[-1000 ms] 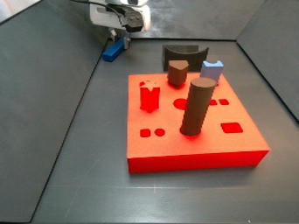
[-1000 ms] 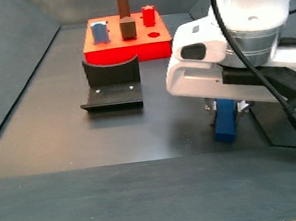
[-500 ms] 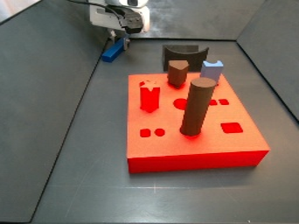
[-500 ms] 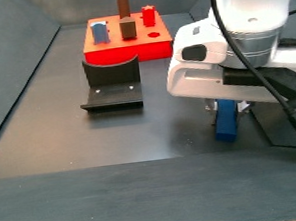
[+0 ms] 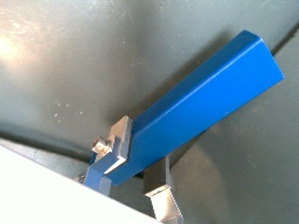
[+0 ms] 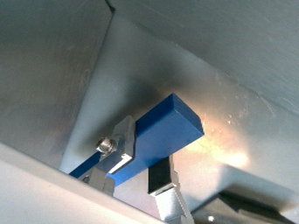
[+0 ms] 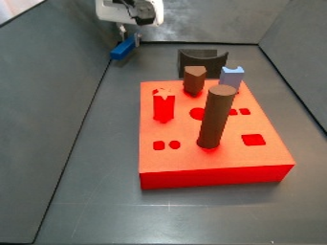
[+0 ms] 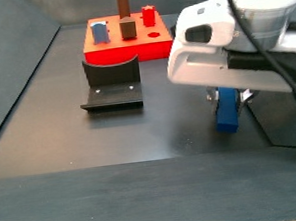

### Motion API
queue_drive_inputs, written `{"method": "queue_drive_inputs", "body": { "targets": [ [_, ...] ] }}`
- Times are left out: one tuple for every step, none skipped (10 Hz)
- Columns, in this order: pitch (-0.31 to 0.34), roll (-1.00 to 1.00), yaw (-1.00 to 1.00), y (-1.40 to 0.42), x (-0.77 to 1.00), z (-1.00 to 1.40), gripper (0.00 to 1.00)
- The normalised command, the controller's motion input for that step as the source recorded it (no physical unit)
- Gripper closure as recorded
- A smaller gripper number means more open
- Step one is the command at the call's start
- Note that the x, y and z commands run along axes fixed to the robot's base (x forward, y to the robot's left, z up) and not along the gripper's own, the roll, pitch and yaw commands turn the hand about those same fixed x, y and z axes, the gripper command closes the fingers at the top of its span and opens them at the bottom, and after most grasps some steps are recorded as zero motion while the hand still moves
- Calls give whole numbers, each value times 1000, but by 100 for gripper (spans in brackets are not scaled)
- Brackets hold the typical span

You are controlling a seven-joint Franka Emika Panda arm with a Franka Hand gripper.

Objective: Pick up the rectangle object. Move up. Place the rectangle object on the fixture. Regrasp the rectangle object. Move to above the board. Insert the rectangle object.
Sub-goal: Move up, then place the rectangle object on the fixture.

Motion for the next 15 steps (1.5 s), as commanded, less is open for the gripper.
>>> {"method": "queue_drive_inputs", "body": {
  "targets": [
    [143, 52, -24, 4, -3, 417, 100],
    [158, 80, -20, -2, -10, 311, 100],
    [161, 92, -13, -5, -11, 262, 100],
    [0, 0, 0, 0, 0, 1000, 100],
    [3, 5, 5, -1, -2, 1000, 100],
    [23, 16, 2, -3, -7, 1000, 100],
    [57, 35, -7, -1, -14, 1000, 100],
    [84, 48, -11, -2, -17, 1000, 100],
    [110, 57, -10, -1, -19, 1000, 100],
    [141, 68, -8, 0, -20, 1000, 100],
    [148, 83, 0, -2, -21, 1000, 100],
    [150, 90, 7, -6, -22, 1000, 100],
    [146, 101, 14, -9, -25, 1000, 100],
    [143, 101, 15, -9, -27, 1000, 100],
    [131, 96, 13, -9, -29, 1000, 100]
  ]
}}
